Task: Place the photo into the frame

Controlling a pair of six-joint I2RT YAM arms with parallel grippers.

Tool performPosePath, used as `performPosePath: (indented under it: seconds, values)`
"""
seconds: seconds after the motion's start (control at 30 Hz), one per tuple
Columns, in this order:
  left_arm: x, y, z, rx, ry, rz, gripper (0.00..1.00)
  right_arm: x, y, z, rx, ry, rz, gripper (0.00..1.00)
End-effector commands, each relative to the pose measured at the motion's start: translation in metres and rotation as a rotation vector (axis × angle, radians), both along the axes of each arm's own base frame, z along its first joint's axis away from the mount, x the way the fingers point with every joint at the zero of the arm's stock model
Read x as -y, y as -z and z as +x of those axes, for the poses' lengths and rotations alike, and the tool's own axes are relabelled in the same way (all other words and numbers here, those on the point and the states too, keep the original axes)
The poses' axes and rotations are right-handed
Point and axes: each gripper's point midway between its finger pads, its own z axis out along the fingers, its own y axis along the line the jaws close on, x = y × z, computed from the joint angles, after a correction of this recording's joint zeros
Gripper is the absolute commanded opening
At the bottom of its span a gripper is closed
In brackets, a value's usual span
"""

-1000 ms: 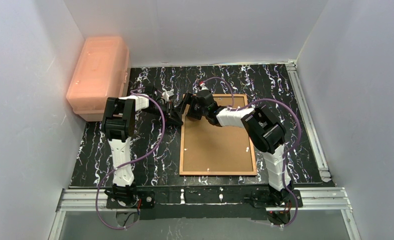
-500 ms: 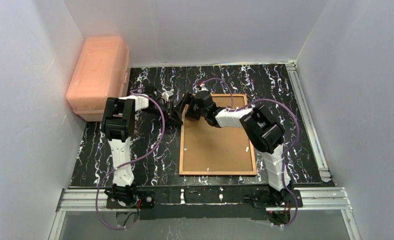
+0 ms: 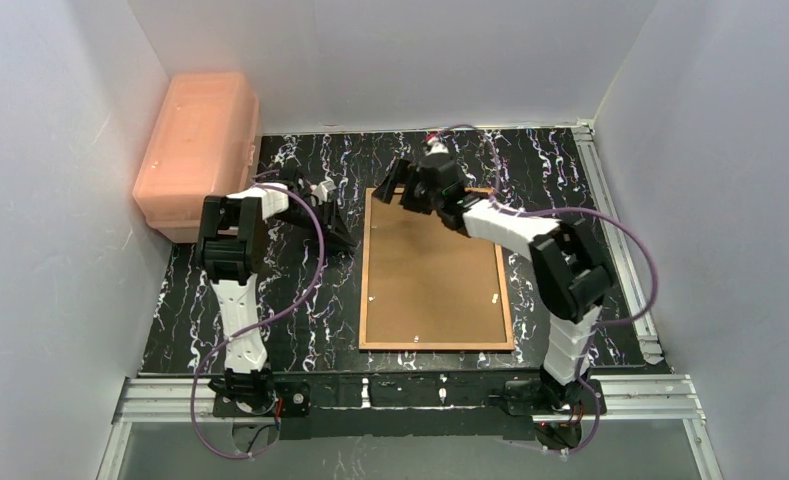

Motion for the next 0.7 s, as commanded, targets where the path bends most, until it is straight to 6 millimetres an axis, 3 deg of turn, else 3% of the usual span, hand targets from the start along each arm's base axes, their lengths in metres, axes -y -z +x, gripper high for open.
performPosePath:
  seconds: [0.0,0.1,0.17,0.37,0.43,0.47,0.57,0.67]
  values:
    - [-0.027,-0.044,-0.001,0.085,-0.010,0.064,0.36,0.063,-0.043,0.016,0.117,0.078,-0.244,0.99]
    - [-0.044,-0.061,-0.012,0.098,-0.004,0.098,0.41,0.089,-0.051,0.010,0.121,0.087,-0.430,0.99]
    - [-0.056,-0.073,-0.022,0.106,-0.002,0.131,0.42,0.089,-0.047,-0.004,0.112,0.054,-0.534,0.99]
    - [-0.101,-0.111,-0.043,0.194,-0.018,0.277,0.44,0.039,-0.001,-0.076,0.046,-0.139,-0.670,0.99]
    - [-0.113,-0.122,-0.051,0.220,-0.025,0.336,0.48,0.016,0.006,-0.097,0.054,-0.190,-0.656,0.97]
    - [-0.121,-0.130,-0.056,0.247,-0.033,0.377,0.57,0.004,0.011,-0.105,0.058,-0.214,-0.655,0.96]
    - [-0.136,-0.138,-0.068,0.281,-0.051,0.445,0.62,-0.023,0.013,-0.124,0.069,-0.262,-0.657,0.94]
    - [-0.144,-0.146,-0.081,0.294,-0.070,0.478,0.65,-0.037,0.027,-0.130,0.064,-0.274,-0.698,0.90]
